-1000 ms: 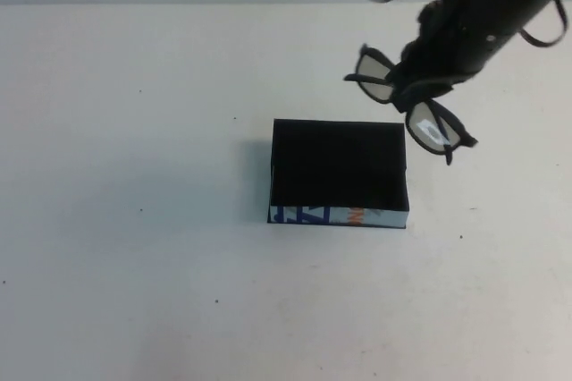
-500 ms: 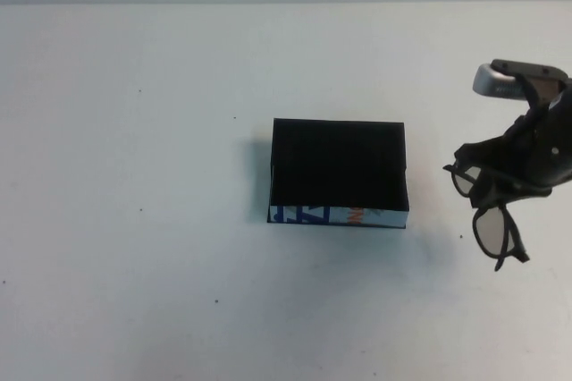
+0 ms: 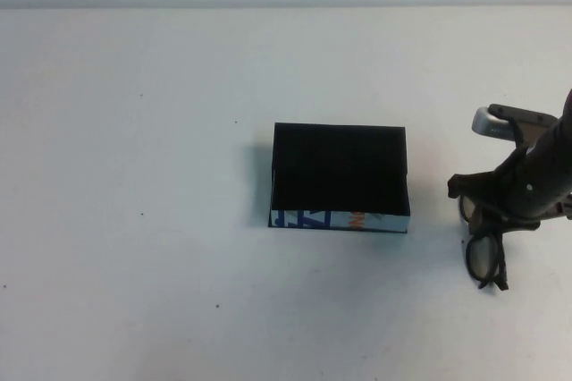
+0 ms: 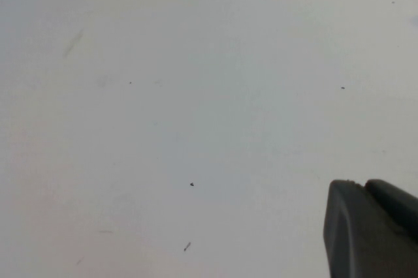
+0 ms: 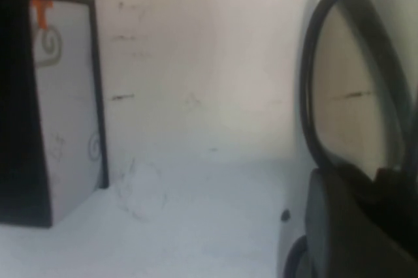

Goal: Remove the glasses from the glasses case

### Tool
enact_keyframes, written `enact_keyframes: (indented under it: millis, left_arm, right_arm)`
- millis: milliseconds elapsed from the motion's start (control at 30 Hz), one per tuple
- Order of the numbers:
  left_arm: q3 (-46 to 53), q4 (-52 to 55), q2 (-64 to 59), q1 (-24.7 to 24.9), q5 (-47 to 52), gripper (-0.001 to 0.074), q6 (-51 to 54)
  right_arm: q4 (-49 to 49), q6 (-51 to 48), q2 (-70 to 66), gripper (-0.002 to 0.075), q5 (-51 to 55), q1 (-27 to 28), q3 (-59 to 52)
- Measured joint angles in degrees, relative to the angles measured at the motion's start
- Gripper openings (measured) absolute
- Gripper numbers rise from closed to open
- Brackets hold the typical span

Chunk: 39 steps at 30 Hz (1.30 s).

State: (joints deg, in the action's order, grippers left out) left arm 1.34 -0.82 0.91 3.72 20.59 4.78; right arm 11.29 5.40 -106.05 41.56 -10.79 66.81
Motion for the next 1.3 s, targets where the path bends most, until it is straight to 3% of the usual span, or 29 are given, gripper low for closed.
enact_keyframes:
  millis: [233, 567, 900, 1133, 1300]
  left_arm:
    - [0.0, 0.0, 0.0, 0.0, 0.0, -0.0005, 0.0]
    - [0.0, 0.0, 0.0, 0.0, 0.0, -0.0004, 0.0]
    - [0.0, 0.0, 0.0, 0.0, 0.0, -0.0004, 0.0]
    - [0.0, 0.0, 0.0, 0.0, 0.0, -0.0004, 0.0]
    - [0.0, 0.0, 0.0, 0.0, 0.0, -0.0004, 0.0]
  right_arm:
    - [-0.57, 0.02, 0.23, 0.0274, -0.48, 0.0, -0.12]
    - [-2.47, 0.02, 25.39, 0.0301, -0.84, 0.0, -2.24]
    - [-3.47, -1.22, 57.24, 0.016, -3.21, -0.51, -20.95]
    - [-10.01, -1.22, 78.13, 0.0022, -14.51, -0.51, -35.26]
    - [-11.96, -1.22, 87.53, -0.0011, -18.25, -0.51, -41.78]
